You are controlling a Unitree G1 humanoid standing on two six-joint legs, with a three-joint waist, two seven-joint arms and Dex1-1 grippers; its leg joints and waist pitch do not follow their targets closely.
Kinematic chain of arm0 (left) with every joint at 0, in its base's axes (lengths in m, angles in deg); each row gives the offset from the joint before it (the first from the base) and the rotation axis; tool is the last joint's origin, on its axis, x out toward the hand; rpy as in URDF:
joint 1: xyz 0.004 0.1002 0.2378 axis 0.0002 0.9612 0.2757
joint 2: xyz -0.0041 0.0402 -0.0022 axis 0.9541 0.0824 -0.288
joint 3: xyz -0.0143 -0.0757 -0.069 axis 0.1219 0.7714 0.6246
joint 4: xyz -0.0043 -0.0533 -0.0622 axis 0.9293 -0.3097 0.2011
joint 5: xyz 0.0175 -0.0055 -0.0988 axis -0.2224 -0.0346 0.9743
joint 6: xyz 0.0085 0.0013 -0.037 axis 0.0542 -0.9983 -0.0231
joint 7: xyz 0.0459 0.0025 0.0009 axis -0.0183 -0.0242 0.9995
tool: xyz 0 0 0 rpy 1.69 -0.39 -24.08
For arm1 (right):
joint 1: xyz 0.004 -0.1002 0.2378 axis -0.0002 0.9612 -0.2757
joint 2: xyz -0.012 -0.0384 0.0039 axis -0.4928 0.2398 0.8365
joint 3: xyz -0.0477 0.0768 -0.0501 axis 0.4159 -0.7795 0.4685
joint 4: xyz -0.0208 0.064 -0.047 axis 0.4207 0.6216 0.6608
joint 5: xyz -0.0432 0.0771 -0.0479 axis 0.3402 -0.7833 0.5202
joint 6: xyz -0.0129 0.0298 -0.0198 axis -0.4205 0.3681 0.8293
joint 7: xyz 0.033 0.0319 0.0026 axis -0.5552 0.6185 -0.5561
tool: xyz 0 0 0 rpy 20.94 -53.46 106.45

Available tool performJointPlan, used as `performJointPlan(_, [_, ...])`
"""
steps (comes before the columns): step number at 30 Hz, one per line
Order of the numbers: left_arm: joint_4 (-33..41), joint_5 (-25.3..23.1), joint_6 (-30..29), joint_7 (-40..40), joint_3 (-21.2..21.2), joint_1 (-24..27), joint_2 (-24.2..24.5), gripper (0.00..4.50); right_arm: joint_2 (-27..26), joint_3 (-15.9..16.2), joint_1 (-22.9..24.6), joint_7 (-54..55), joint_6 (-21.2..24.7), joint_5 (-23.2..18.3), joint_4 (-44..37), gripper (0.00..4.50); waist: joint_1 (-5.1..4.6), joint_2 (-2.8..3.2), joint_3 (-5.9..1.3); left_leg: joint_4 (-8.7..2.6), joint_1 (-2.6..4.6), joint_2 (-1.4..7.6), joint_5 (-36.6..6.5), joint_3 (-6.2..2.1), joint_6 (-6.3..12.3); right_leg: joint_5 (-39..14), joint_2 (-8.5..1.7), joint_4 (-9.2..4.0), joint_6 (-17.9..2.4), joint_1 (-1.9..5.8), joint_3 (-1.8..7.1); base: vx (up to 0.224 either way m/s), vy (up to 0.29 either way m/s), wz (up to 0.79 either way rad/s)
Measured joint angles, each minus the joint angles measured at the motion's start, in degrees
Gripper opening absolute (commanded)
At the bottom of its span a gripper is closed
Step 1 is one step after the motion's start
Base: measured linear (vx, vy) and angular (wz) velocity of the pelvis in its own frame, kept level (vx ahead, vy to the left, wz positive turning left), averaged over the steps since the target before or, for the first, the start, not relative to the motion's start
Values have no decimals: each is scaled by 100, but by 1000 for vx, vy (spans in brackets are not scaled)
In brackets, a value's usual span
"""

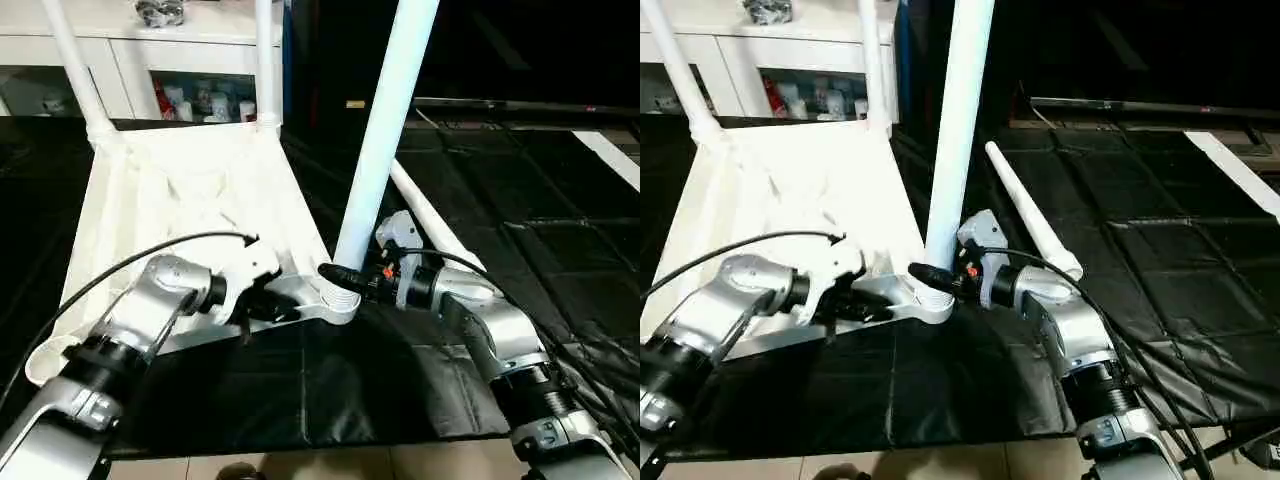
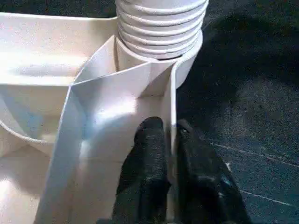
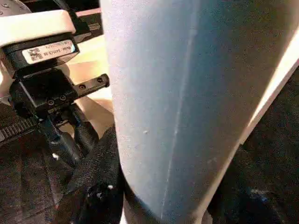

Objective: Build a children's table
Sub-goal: Insert table leg to table base

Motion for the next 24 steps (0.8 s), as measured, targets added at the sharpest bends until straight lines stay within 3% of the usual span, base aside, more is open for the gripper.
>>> performJointPlan(19, [237,-82,-9,61,106,159,-47,0,84,106,-146,-211,2,68,132,191,1,0,-1,-2,-1,0,0,0,0,-1,0,-6,1,1,1,0,0,0])
performJointPlan(24, [258,-93,-9,53,172,203,-33,0,-150,-279,-177,-166,123,-269,493,191,-44,1,-2,-4,0,-1,0,0,0,-1,0,-6,1,-1,0,0,0,0])
